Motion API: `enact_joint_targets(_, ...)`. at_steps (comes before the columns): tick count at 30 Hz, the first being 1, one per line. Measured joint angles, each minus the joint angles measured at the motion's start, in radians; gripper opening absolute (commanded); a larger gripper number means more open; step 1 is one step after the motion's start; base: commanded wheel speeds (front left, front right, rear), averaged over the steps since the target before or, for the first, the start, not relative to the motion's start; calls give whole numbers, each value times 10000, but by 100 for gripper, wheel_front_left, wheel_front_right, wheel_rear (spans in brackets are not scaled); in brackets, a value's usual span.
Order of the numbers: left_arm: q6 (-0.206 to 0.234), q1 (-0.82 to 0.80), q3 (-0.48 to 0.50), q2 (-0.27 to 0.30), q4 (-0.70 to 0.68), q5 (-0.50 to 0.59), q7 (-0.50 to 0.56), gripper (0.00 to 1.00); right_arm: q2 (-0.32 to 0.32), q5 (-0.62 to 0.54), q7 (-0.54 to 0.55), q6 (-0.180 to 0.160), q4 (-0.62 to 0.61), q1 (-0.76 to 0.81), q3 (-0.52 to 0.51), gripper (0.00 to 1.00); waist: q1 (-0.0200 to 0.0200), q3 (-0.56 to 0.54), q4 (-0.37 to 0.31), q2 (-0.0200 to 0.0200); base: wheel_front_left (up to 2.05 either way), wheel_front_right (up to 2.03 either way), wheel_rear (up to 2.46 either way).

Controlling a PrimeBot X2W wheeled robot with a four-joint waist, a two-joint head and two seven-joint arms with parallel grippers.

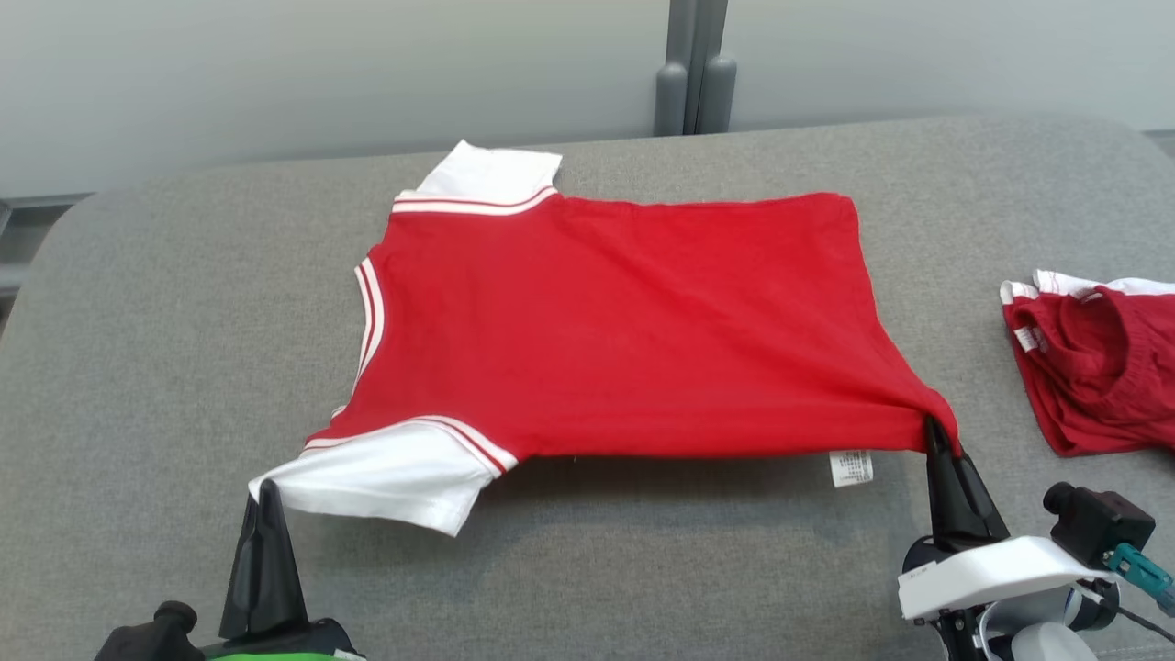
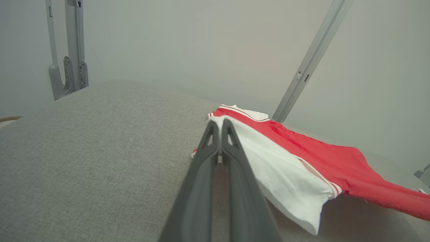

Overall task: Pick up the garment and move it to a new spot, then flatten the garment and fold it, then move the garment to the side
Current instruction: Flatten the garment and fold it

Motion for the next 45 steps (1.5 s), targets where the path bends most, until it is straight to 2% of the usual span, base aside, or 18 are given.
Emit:
enact_joint_targets(7,196,418,-460,-8,-696,86,0,0,81,-86,0,0,-414,779,94,0,0,-723,-187,0,0,0,0)
enact_joint_targets(16,380,846,-648,-8,-1189,173,0,0,119,-73,127,0,-619,1249,73,0,0,-749,-396,0,0,0,0)
enact_joint_targets(32,153,439,-600,-12,838,127,0,0,151,1104,472,0,2167,327,426,0,0,-536,-364,0,0,0,0)
enact_joint_targets(45,-42,-259,-857,-12,1235,117,0,0,153,1361,384,0,2842,-106,788,0,1,-360,-389,0,0,0,0)
